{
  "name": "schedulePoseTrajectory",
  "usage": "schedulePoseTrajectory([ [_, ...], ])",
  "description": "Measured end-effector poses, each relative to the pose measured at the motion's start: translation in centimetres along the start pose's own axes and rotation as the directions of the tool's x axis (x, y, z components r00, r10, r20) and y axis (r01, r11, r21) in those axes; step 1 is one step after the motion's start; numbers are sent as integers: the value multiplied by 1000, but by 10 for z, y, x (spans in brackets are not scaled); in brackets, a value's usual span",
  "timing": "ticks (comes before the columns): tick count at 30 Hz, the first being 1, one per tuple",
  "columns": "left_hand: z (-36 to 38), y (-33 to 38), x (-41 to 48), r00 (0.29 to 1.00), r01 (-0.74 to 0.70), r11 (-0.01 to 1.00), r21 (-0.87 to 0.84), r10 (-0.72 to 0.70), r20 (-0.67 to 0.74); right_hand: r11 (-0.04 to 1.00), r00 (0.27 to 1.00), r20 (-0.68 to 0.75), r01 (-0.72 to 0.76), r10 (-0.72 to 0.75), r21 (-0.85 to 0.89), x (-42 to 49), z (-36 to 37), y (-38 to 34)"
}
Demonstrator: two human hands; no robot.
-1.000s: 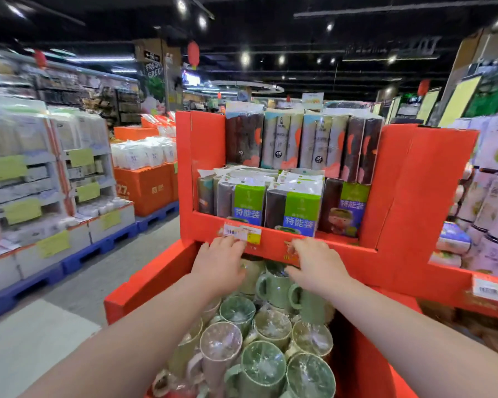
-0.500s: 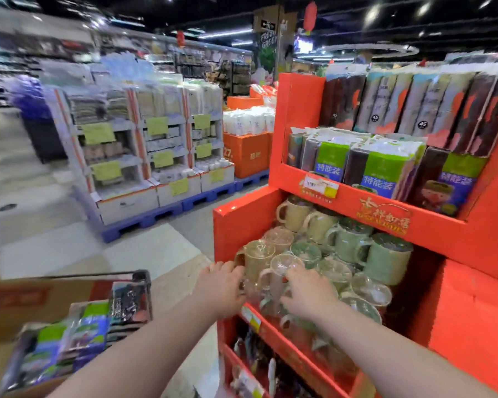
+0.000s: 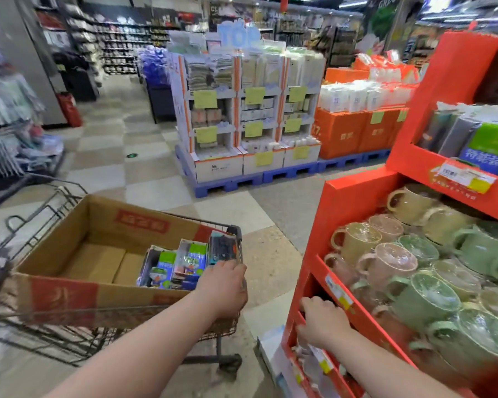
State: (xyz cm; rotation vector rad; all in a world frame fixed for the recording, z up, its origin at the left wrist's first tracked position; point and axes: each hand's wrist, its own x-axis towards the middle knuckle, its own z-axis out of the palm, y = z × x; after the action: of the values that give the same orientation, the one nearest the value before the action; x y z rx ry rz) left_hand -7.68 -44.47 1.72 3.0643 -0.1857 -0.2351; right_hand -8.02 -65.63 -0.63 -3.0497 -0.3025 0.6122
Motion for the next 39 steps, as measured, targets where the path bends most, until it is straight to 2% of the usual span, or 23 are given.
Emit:
schedulePoseTrajectory([
  [7,13,-106,-29,986,84,996,14,-85,143,995,991,-103,89,-84,45,39,-40,-116],
  [13,33,-187,-45,973,90,996,11,-90,215,991,970,-224,116,-99,61,78,-73,-208],
  [22,59,-241,-35,955,48,999,26,-54,293,990,951,-297,117,-88,82,121,-101,-258],
  [29,44,-254,16,968,37,999,6,-37,249,986,979,-165,137,-121,92,176,-70,-256],
  [39,13,-286,145,973,162,987,15,-162,165,977,963,165,208,-214,54,272,-7,-238],
])
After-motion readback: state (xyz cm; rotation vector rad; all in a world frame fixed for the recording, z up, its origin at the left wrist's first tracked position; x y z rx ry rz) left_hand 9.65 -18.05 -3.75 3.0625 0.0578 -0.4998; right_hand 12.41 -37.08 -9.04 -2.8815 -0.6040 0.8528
